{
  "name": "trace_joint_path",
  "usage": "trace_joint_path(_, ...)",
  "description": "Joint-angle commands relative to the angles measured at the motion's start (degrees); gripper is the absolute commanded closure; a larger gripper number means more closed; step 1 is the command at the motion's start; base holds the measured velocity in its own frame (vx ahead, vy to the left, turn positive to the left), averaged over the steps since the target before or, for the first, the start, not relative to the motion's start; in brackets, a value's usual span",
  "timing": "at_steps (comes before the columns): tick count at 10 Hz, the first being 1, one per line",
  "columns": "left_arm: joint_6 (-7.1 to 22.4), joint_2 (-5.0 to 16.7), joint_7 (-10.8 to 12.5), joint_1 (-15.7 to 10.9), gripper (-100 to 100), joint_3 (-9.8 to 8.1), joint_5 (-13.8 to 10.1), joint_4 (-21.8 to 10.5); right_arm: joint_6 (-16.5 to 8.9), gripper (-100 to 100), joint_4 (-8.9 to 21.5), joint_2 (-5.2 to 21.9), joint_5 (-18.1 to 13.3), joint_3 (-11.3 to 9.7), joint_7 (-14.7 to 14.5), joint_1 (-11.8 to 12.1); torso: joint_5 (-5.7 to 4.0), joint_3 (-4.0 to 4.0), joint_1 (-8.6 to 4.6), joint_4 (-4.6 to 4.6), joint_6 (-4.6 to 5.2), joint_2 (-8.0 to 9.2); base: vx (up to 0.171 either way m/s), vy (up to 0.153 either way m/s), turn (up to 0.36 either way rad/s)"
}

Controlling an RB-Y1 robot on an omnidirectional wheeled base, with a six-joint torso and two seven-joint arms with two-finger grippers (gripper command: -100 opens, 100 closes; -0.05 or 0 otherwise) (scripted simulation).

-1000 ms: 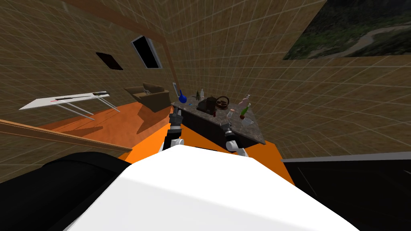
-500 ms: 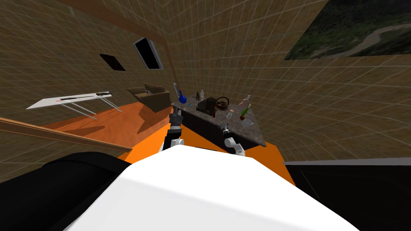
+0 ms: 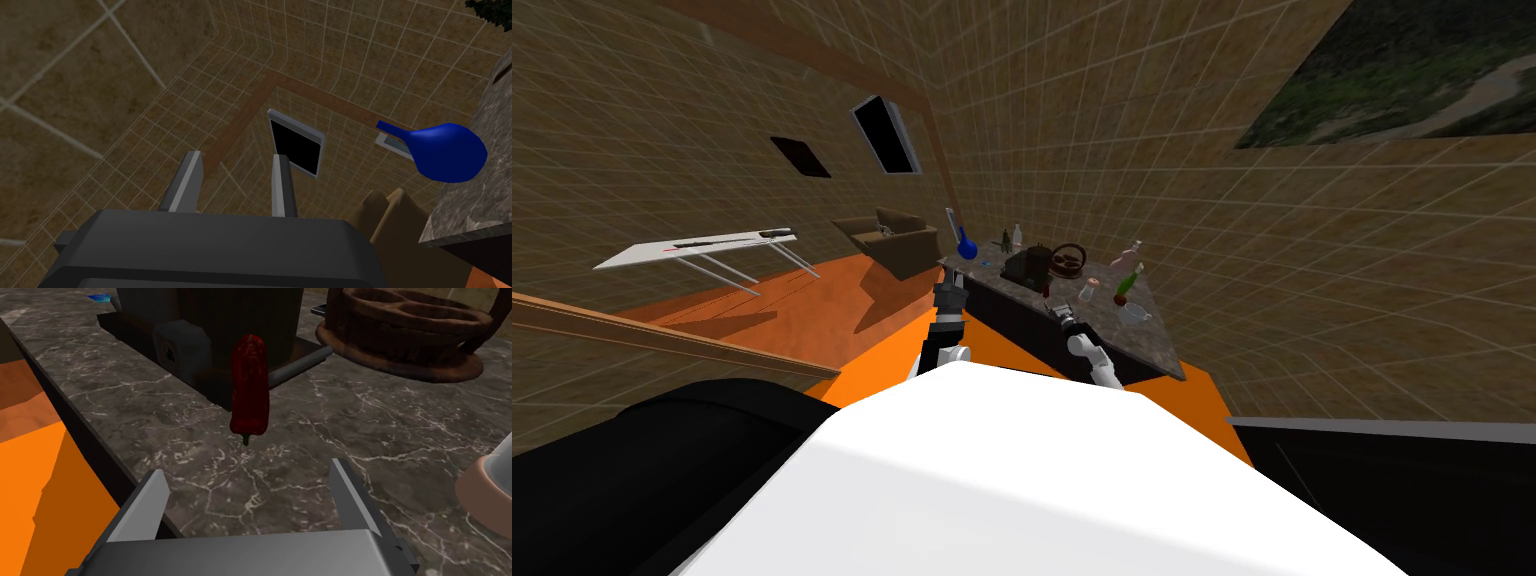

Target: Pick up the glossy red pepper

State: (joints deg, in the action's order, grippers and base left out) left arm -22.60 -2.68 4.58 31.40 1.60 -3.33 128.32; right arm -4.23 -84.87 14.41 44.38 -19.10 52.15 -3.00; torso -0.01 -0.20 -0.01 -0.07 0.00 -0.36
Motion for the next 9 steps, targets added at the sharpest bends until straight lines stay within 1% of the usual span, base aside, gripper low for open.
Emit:
trace_joint_path(1, 0.00, 0.00, 0.00, 0.00, 0, 0.00, 0.00, 0.00, -2.45, -100, 2.02, -0.45, 1.88, 0.03, 2.26, -2.42, 0.00, 0.00, 0.00, 0.00, 0.00, 0.00, 0.094, -0.012, 0.036)
trace_joint_path(3, 0.00, 0.00, 0.00, 0.00, 0, 0.00, 0.00, 0.00, -4.38, -100, 4.36, -0.48, 4.10, -0.36, 4.64, -4.95, 0.01, -0.02, 0.06, -0.01, 0.00, -0.04, 0.093, -0.008, 0.034)
trace_joint_path(7, 0.00, 0.00, 0.00, 0.00, 0, 0.00, 0.00, 0.00, -7.53, -100, 8.11, -0.29, 7.83, -0.89, 8.66, -9.17, 0.01, 0.03, 0.06, 0.01, 0.01, 0.06, 0.078, -0.013, 0.023)
trace_joint_path(8, 0.00, 0.00, 0.00, 0.00, 0, 0.00, 0.00, 0.00, -6.82, -100, 7.51, -0.21, 7.32, -0.91, 7.84, -8.48, 0.01, 0.01, 0.02, 0.00, 0.01, 0.02, 0.042, -0.012, 0.009)
trace_joint_path(9, 0.00, 0.00, 0.00, 0.00, 0, 0.00, 0.00, 0.00, -6.98, 0, 7.63, -0.20, 7.44, -0.93, 8.08, -8.61, 0.00, 0.08, 0.03, 0.02, 0.03, 0.16, 0.008, -0.002, -0.001)
